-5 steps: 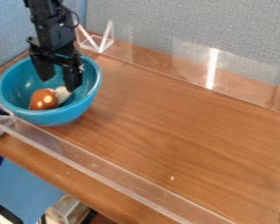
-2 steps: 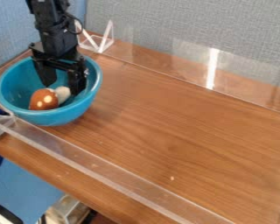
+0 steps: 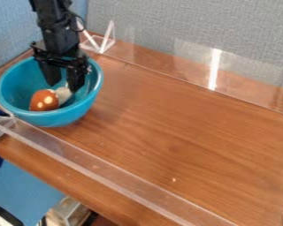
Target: Put the mushroom in the blue bowl
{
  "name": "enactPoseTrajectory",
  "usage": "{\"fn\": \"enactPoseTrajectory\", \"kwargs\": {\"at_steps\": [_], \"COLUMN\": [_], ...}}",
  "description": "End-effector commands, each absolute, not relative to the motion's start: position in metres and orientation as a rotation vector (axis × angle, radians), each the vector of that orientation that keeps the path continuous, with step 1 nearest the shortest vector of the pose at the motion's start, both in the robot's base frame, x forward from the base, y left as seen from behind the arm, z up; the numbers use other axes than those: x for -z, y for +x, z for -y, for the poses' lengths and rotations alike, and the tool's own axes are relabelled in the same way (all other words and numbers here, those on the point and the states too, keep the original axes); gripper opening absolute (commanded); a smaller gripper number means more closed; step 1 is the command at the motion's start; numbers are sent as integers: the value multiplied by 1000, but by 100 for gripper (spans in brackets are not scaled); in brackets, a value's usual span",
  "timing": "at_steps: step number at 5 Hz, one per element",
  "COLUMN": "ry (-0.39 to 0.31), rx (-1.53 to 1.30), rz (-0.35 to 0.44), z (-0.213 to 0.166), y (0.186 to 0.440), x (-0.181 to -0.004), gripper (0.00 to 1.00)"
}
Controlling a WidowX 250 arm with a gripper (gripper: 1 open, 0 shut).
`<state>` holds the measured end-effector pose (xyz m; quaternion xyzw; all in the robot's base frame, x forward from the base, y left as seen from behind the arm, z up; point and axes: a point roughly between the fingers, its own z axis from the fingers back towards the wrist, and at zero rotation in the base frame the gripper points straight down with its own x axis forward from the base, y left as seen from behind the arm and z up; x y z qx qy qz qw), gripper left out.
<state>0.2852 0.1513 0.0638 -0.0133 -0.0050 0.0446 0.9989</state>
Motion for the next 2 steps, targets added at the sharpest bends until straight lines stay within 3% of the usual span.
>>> {"fn": "enactPoseTrajectory", "kwargs": {"at_steps": [1, 2], "ry": [-7, -9], "rx": [-121, -140], "rz": [62, 65], "z": [-154, -149], "y": [291, 293], "x": [-91, -103], "gripper": [100, 100]}}
